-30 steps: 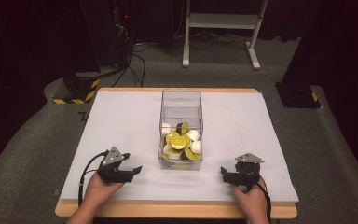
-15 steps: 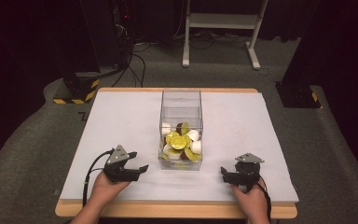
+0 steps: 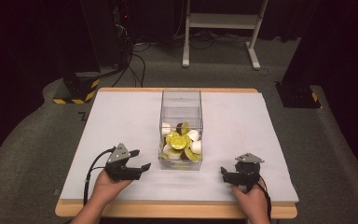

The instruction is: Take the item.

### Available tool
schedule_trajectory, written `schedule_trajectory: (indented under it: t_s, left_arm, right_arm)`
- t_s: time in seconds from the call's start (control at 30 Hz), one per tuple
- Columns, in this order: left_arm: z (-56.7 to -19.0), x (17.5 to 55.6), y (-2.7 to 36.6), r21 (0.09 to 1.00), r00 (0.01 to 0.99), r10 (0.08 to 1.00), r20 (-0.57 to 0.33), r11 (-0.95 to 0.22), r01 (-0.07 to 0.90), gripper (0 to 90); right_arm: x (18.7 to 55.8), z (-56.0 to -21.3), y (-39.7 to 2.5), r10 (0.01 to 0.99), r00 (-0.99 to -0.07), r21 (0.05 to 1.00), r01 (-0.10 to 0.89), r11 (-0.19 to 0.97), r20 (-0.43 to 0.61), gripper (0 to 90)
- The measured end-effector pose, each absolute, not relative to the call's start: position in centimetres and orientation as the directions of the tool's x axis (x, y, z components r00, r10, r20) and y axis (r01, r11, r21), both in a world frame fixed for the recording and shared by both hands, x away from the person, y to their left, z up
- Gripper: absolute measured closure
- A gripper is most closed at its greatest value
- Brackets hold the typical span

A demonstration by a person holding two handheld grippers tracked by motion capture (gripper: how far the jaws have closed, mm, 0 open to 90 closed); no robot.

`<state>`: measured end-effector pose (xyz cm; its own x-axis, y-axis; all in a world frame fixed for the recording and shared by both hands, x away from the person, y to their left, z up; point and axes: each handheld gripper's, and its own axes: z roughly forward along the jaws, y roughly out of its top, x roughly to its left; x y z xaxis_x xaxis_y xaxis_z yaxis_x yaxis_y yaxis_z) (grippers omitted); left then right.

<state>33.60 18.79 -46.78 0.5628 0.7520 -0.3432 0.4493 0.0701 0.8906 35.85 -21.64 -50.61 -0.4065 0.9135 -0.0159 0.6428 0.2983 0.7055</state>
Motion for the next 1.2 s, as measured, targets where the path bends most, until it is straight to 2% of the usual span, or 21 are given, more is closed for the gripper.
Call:
schedule_trajectory:
  t_s: [0.67, 1.2]
  left_arm:
    - [-44.8, 33.5, 18.6, 0.893, 0.581, 0.719, -0.381, 0.125, 0.432, 26.0]
    - [-43.8, 34.2, 17.2, 0.901, 0.606, 0.703, -0.373, 0.117, 0.418, 26.8]
  right_arm:
    - [35.8, -50.6, -21.6, 0.914, -0.406, 0.706, 0.643, 0.298, -0.016, 7.8]
    - [35.8, -50.6, -21.7, 0.913, -0.408, 0.706, 0.643, 0.299, -0.015, 7.8]
